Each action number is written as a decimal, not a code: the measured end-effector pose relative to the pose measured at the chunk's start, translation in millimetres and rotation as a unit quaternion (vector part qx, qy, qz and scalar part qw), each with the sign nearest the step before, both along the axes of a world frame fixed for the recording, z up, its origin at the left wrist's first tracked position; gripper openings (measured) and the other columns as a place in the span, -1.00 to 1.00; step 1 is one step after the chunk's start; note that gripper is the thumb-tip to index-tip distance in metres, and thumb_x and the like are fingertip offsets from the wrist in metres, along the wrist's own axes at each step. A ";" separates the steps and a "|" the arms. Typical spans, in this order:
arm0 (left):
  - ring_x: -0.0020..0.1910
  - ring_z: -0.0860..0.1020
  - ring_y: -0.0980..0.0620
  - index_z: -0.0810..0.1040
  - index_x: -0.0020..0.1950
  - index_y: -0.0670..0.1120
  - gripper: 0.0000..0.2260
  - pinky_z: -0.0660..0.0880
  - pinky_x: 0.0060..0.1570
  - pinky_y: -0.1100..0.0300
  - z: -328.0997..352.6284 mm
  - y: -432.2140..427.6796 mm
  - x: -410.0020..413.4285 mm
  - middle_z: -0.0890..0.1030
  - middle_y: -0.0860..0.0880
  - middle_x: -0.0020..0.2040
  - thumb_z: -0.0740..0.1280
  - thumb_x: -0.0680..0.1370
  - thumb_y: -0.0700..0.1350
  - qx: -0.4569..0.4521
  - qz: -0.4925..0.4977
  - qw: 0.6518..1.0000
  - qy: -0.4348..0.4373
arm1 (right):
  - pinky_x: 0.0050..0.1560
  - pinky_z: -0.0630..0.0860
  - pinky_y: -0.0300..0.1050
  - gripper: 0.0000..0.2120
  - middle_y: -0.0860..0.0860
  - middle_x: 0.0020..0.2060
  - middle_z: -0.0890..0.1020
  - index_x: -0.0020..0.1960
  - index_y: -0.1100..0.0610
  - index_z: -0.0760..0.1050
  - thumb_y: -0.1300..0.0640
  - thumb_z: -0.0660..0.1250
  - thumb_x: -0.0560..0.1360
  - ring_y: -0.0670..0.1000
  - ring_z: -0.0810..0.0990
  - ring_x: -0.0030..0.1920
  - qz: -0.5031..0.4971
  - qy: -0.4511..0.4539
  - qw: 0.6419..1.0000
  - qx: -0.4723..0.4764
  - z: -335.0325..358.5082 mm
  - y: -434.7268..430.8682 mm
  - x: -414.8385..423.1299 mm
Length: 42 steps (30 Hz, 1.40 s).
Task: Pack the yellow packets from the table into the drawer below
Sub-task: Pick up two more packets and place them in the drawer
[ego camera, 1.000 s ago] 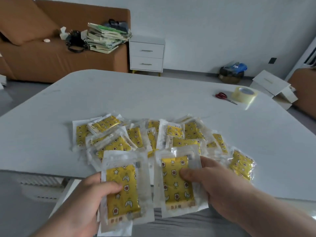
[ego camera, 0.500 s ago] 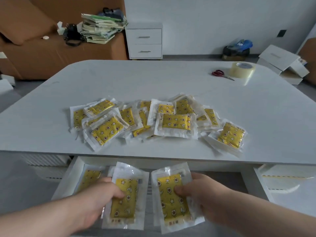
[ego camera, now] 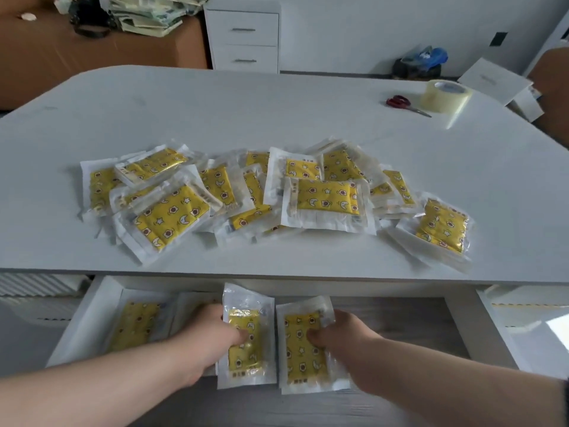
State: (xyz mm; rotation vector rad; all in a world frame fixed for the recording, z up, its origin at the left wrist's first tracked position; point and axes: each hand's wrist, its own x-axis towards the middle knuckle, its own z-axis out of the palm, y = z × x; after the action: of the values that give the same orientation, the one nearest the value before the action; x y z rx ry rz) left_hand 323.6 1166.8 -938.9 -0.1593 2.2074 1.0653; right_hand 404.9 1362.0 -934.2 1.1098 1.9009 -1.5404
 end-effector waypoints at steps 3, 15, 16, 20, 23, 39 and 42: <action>-0.13 0.62 -0.04 0.60 -0.05 -0.16 -0.81 0.54 -0.15 0.21 -5.9 0.9 -5.7 0.66 -0.14 -0.09 0.48 0.37 -0.23 -0.037 -0.024 0.998 0.036 | -0.27 0.47 -0.22 -0.79 0.00 -0.08 0.68 0.12 0.06 0.54 0.19 0.38 0.50 -0.03 0.62 -0.09 0.003 0.017 0.999 0.029 -6.1 -3.7 -3.1; -0.23 0.54 0.07 0.25 0.33 -0.05 -0.43 0.44 -0.37 0.24 16.6 -6.5 -13.2 0.55 0.04 -0.15 0.28 0.48 0.27 -0.303 -0.296 0.847 0.322 | -0.29 0.52 -0.19 -0.71 0.01 -0.25 0.67 -0.08 0.17 0.61 -0.03 0.26 0.44 -0.02 0.60 -0.28 0.210 0.031 0.946 0.244 0.4 8.3 -11.1; -0.15 0.57 0.05 0.29 0.31 -0.03 -0.47 0.49 -0.28 0.21 20.6 -9.2 -14.0 0.58 0.04 -0.09 0.23 0.50 0.28 -0.308 -0.340 0.813 0.358 | -0.26 0.53 -0.17 -0.66 0.01 -0.24 0.66 -0.07 0.15 0.59 -0.10 0.23 0.46 -0.01 0.60 -0.26 0.238 0.043 0.931 0.275 2.1 12.9 -9.1; 0.28 0.37 0.05 0.32 0.38 0.04 -0.52 0.31 0.29 0.17 25.4 -18.3 -9.1 0.38 0.08 0.30 0.17 0.54 0.24 -0.225 -0.524 0.753 0.329 | 0.02 0.55 -0.10 -0.52 0.01 0.14 0.51 0.26 0.04 0.42 -0.26 0.15 0.52 0.05 0.55 0.09 0.403 0.130 0.787 0.449 1.2 31.8 2.7; 0.54 -0.06 0.06 0.04 0.56 0.07 -0.32 -0.30 0.38 0.22 16.9 -23.7 -9.4 -0.01 0.08 0.57 0.19 0.52 0.26 -0.215 -0.580 0.715 0.326 | 0.20 0.53 -0.02 -0.41 -0.03 0.29 0.47 0.33 -0.08 0.40 -0.35 0.18 0.40 0.06 0.49 0.28 0.492 0.266 0.694 0.453 -12.1 40.7 10.2; 0.23 0.56 0.00 0.55 0.21 0.00 -0.33 0.35 0.26 0.03 -17.6 -29.1 -10.4 0.59 -0.03 0.25 0.24 0.24 0.36 -0.225 -0.566 0.686 0.399 | 0.06 0.57 0.02 -0.36 0.08 0.12 0.59 0.20 -0.02 0.49 -0.42 0.27 0.29 0.11 0.59 0.05 0.512 0.340 0.596 0.517 -41.6 18.7 22.3; 0.28 0.53 -0.01 0.50 0.25 -0.01 -0.32 0.32 0.30 0.02 -19.5 -31.8 -12.1 0.56 -0.04 0.29 0.26 0.25 0.35 -0.227 -0.561 0.694 0.391 | 0.01 0.58 0.03 -0.38 0.10 0.11 0.60 0.18 -0.01 0.49 -0.40 0.26 0.29 0.12 0.60 0.03 0.504 0.333 0.598 0.527 -42.4 15.1 21.3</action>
State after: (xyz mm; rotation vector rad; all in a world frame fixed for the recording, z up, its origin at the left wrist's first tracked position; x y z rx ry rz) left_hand 311.5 1135.0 -958.4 1.5098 2.4738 -0.2144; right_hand 426.2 1377.1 -976.6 -0.5559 3.1445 0.0287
